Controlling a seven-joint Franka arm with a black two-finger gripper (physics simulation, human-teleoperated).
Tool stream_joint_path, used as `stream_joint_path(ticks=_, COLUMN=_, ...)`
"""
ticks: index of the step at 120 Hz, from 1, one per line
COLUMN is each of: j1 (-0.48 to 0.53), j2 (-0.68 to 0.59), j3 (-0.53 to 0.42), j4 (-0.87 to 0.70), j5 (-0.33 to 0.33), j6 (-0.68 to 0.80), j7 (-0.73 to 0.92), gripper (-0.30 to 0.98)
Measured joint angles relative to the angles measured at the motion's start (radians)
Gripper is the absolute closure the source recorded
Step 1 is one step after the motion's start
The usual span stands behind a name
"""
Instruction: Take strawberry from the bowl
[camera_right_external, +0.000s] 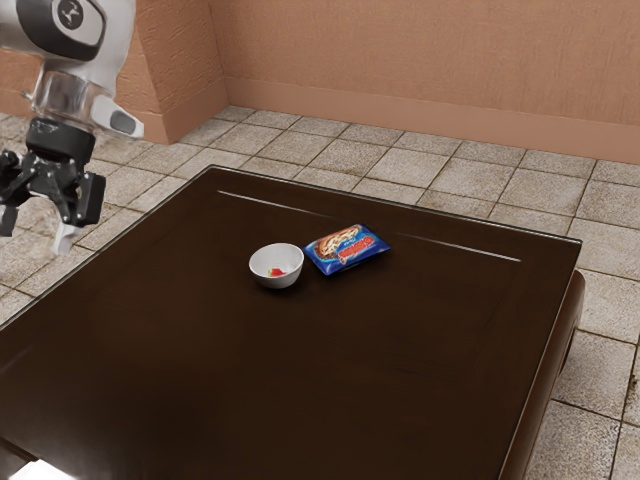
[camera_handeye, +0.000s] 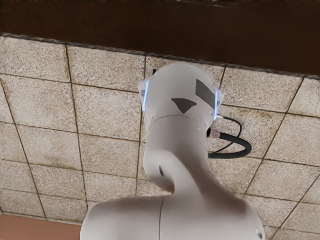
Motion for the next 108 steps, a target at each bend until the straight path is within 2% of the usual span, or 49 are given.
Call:
stream_joint_path(ticks=8, j1=-0.022, j2=-0.018, j3=-0.066, j4=0.01, j5=0.015, j6=0.206, j7=-0.01, gripper=0.0)
stream_joint_path(ticks=12, j1=-0.04, j2=0.016, j3=-0.094, j4=-0.025, j5=0.026, j6=0.29, j7=-0.015, gripper=0.0)
stream_joint_path(ticks=20, j1=-0.09, j2=0.285, j3=-0.08, j4=0.086, j5=0.117, j6=0.482, j7=0.032, gripper=0.0)
stream_joint_path(ticks=27, j1=-0.064, j2=0.531, j3=-0.072, j4=0.251, j5=0.194, j6=0.66, j7=0.139, gripper=0.0)
stream_joint_path(ticks=33, j1=-0.06, j2=0.644, j3=-0.062, j4=0.326, j5=0.243, j6=0.786, j7=0.234, gripper=0.0)
stream_joint_path(ticks=41, j1=-0.074, j2=0.692, j3=-0.056, j4=0.353, j5=0.284, j6=0.916, j7=0.354, gripper=0.0)
stream_joint_path(ticks=58, j1=-0.095, j2=0.666, j3=-0.1, j4=0.304, j5=0.315, j6=1.107, j7=0.581, gripper=0.0)
stream_joint_path(ticks=68, j1=-0.089, j2=0.672, j3=-0.103, j4=0.267, j5=0.308, j6=1.197, j7=0.696, gripper=0.01)
stream_joint_path(ticks=78, j1=-0.06, j2=0.64, j3=-0.088, j4=0.181, j5=0.272, j6=1.285, j7=0.796, gripper=0.05)
stream_joint_path(ticks=97, j1=-0.061, j2=0.6, j3=0.044, j4=0.084, j5=0.146, j6=1.441, j7=0.953, gripper=0.13)
stream_joint_path(ticks=108, j1=-0.076, j2=0.616, j3=0.082, j4=0.072, j5=0.087, j6=1.542, j7=1.027, gripper=0.16)
